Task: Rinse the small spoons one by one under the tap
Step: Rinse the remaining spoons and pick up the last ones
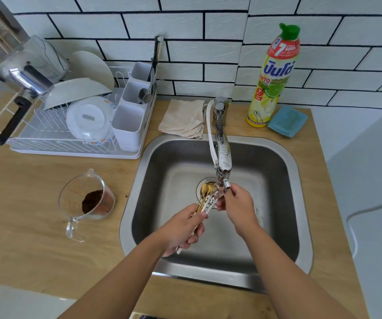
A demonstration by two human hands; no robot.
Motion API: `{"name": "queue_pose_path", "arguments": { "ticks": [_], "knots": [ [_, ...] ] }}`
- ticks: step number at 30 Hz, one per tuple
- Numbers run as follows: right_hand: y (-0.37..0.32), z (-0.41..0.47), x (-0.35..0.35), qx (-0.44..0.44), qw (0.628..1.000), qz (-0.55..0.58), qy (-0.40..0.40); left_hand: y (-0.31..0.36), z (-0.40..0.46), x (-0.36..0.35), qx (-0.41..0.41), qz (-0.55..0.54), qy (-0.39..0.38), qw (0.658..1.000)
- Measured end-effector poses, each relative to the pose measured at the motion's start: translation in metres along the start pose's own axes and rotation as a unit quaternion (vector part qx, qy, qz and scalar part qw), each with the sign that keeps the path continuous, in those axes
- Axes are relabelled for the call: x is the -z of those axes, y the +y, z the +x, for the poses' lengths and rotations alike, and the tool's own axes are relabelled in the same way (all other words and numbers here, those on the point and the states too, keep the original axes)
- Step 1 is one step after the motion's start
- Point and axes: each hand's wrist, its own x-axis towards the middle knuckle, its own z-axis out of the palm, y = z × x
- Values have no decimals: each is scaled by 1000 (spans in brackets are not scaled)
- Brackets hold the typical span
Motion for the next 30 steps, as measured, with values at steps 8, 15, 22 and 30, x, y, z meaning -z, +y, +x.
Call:
{"name": "queue_pose_path", "arguments": {
  "ticks": [8, 15, 22, 30],
  "knots": [
    [-4, -4, 4, 14, 998, 32, -50, -2, -1, -2, -4, -50, 10, 999],
    [2, -6, -2, -13, 994, 98, -48, -2, 1, -11, 14, -11, 29, 999],
    [-6, -4, 2, 4, 988, 113, -108, -6, -1, -14, 0, -17, 38, 999],
    [-15, 8, 24, 21, 980, 57, -191, 0, -4, -6, -17, -66, 33, 997]
  ]
}}
